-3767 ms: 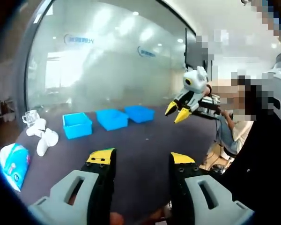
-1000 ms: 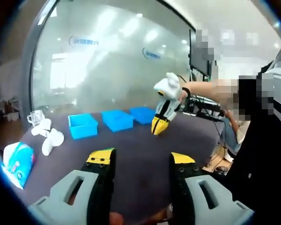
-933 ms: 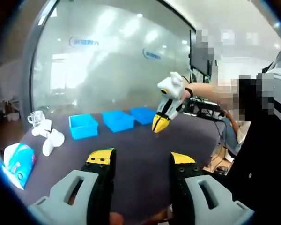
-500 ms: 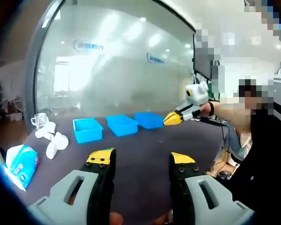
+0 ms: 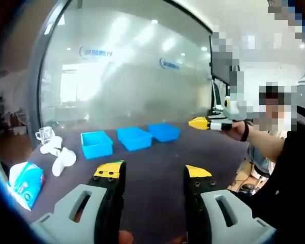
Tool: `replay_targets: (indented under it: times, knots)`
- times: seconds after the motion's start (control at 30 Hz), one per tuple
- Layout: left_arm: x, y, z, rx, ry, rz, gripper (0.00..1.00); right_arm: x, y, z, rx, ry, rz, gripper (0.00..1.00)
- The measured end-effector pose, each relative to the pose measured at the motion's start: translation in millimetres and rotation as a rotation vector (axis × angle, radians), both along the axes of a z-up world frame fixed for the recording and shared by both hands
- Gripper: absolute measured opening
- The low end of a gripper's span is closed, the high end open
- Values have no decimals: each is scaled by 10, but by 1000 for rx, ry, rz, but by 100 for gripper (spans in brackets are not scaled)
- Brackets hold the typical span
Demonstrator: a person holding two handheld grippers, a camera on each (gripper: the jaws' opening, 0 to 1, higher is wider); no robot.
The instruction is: Sort the screws, nuts, and washers into the corresponding bins
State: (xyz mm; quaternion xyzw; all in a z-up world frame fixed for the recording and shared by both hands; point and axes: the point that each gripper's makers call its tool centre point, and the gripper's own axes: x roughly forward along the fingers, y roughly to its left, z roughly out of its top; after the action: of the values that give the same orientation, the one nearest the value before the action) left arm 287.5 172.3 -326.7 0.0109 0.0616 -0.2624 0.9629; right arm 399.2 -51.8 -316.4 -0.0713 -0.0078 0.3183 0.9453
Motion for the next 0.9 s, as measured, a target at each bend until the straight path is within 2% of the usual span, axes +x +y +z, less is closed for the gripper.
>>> replay_targets:
  times: [0.17,0.37,0.47,0.6,0.9]
  knots:
    - [-4,-12,19,-6,-8,4,44,194,49,112,5,-10,-30,2]
    - [2,-27,27,-7,-14,17,44,493,229,213,-9,-21,-35,2]
    - [0,-22,24,-5,-14,22,44,698,311,254,-64,-47,-59,2]
    - [-16,-8,26,-4,-16,29,44,971,489,329,-81,-60,-58,2]
    - [-51,53,3,2,-7,46,44,1584,644,393,-63,-15,-87,2]
